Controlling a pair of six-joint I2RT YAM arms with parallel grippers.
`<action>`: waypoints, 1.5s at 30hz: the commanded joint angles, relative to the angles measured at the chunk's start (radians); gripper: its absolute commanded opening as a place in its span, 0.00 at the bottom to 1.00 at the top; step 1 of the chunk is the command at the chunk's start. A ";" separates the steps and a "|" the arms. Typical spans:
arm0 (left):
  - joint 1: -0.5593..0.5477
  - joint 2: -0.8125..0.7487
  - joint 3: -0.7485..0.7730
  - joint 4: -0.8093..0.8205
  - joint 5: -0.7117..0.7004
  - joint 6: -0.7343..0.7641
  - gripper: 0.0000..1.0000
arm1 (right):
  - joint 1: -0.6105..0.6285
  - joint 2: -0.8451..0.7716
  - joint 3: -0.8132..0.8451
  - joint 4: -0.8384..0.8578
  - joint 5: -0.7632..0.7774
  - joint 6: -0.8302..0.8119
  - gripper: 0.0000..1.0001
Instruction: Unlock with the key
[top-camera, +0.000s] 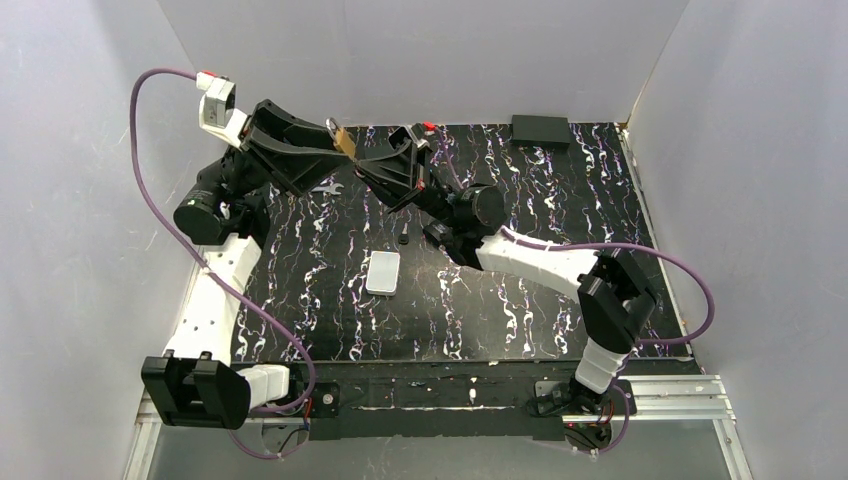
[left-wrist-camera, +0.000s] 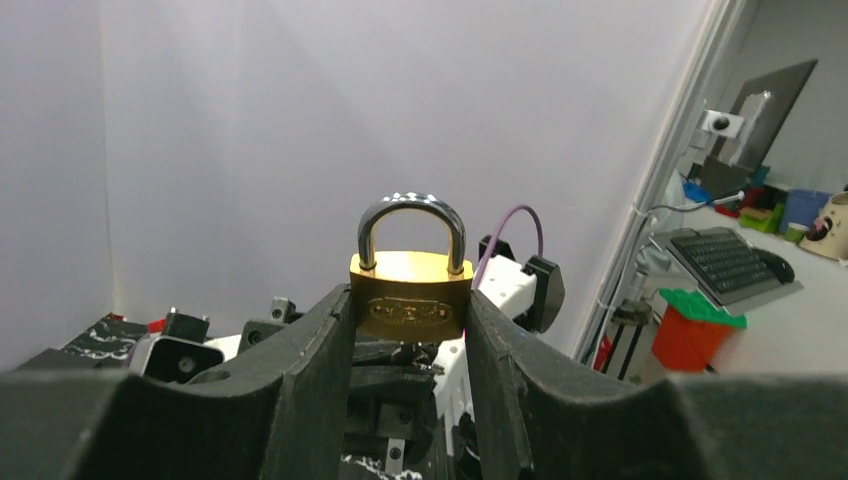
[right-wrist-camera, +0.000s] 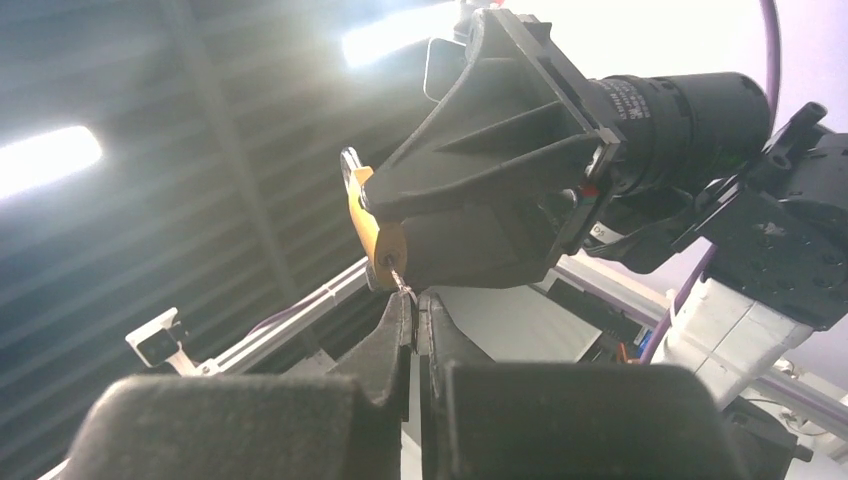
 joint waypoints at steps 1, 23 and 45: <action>-0.044 0.002 0.007 0.026 0.177 -0.018 0.00 | 0.012 0.010 0.057 0.003 -0.037 0.339 0.01; -0.050 -0.116 -0.280 -0.070 0.054 0.047 0.00 | 0.005 0.070 0.004 0.056 0.024 0.222 0.01; -0.100 -0.086 -0.307 -0.123 0.040 0.126 0.15 | 0.005 0.119 0.084 0.132 0.046 0.204 0.01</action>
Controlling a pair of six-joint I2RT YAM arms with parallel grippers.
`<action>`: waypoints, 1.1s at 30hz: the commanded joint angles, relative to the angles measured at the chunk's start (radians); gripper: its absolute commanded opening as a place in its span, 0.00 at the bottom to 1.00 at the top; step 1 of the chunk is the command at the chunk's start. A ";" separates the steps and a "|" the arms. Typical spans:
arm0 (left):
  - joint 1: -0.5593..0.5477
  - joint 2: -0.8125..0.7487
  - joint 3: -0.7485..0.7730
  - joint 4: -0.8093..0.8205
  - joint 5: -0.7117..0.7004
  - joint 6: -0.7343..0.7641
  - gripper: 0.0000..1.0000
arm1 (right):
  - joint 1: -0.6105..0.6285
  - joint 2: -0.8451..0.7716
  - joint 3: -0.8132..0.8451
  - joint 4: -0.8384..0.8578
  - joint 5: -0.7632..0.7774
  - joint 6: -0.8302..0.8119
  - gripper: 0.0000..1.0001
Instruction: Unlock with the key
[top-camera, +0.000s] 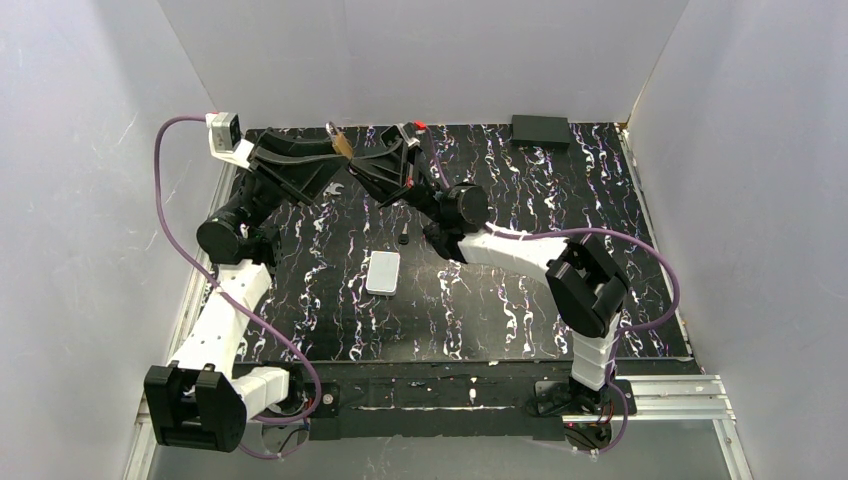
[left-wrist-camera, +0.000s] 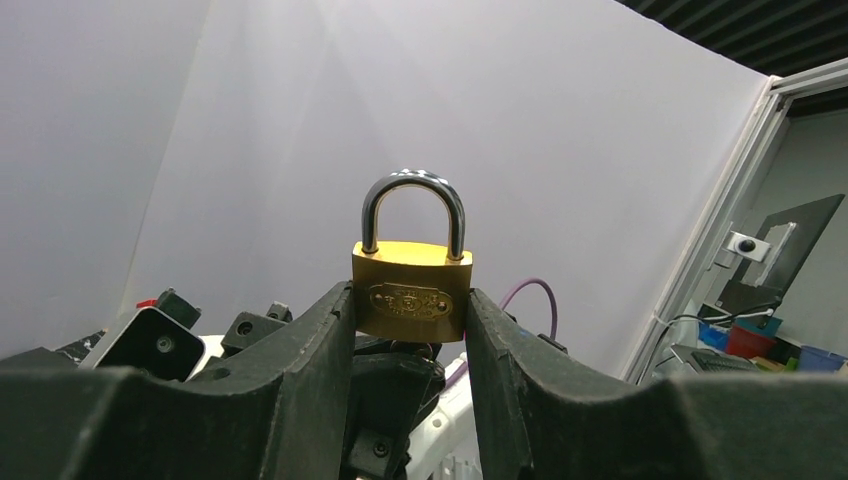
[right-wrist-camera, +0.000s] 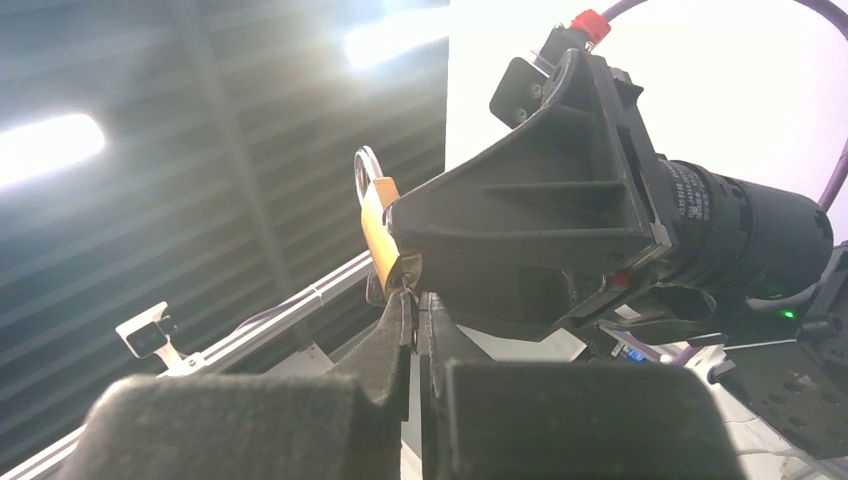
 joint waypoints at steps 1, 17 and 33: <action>-0.055 0.008 -0.010 -0.120 0.284 0.045 0.22 | 0.026 -0.032 -0.010 0.014 0.066 0.200 0.01; 0.027 -0.169 -0.032 -0.392 0.334 0.138 0.84 | 0.026 0.000 -0.087 0.086 0.122 0.191 0.01; 0.064 -0.387 0.071 -1.182 0.104 0.512 0.98 | -0.009 -0.011 -0.132 0.024 0.094 0.063 0.01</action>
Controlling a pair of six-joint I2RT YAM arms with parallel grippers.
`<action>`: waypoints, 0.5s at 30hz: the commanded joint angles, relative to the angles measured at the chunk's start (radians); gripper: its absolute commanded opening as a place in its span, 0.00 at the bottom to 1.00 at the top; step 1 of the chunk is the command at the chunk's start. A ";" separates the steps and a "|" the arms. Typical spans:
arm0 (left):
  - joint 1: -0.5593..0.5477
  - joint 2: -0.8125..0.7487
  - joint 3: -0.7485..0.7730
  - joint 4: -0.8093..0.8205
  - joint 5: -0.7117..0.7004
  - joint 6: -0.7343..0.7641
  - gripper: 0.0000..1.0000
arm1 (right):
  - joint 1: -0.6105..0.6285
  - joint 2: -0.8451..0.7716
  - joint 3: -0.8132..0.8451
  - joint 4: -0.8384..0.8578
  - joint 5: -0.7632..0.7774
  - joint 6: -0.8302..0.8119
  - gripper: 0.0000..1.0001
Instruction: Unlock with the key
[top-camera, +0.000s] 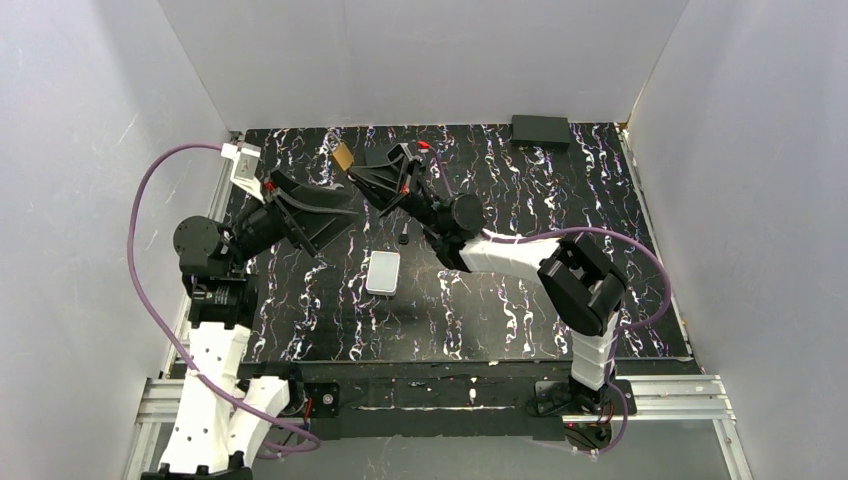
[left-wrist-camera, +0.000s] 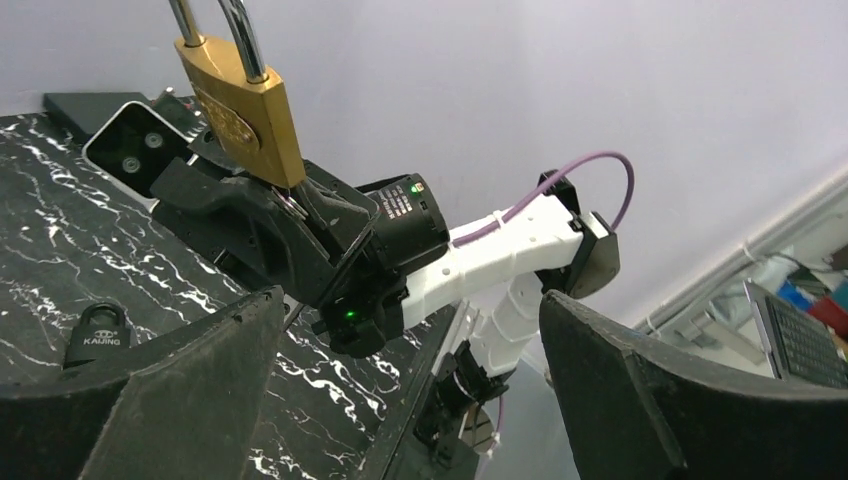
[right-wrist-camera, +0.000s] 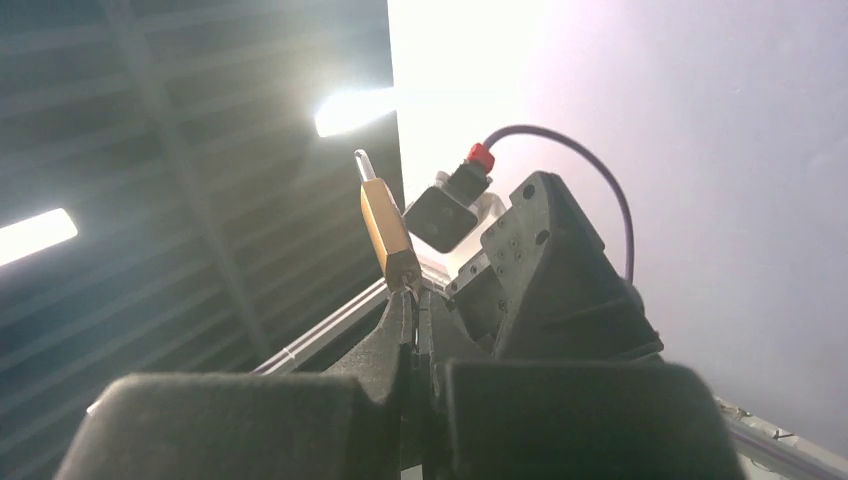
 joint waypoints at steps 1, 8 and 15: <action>0.005 -0.042 0.080 -0.245 -0.122 0.114 0.98 | -0.005 -0.027 -0.010 0.036 0.017 0.060 0.01; 0.005 -0.011 0.247 -0.631 -0.376 0.290 0.97 | -0.018 -0.057 -0.052 -0.014 -0.001 -0.017 0.01; 0.005 -0.002 0.199 -0.633 -0.443 0.248 0.81 | -0.027 -0.077 -0.131 -0.036 -0.021 -0.101 0.01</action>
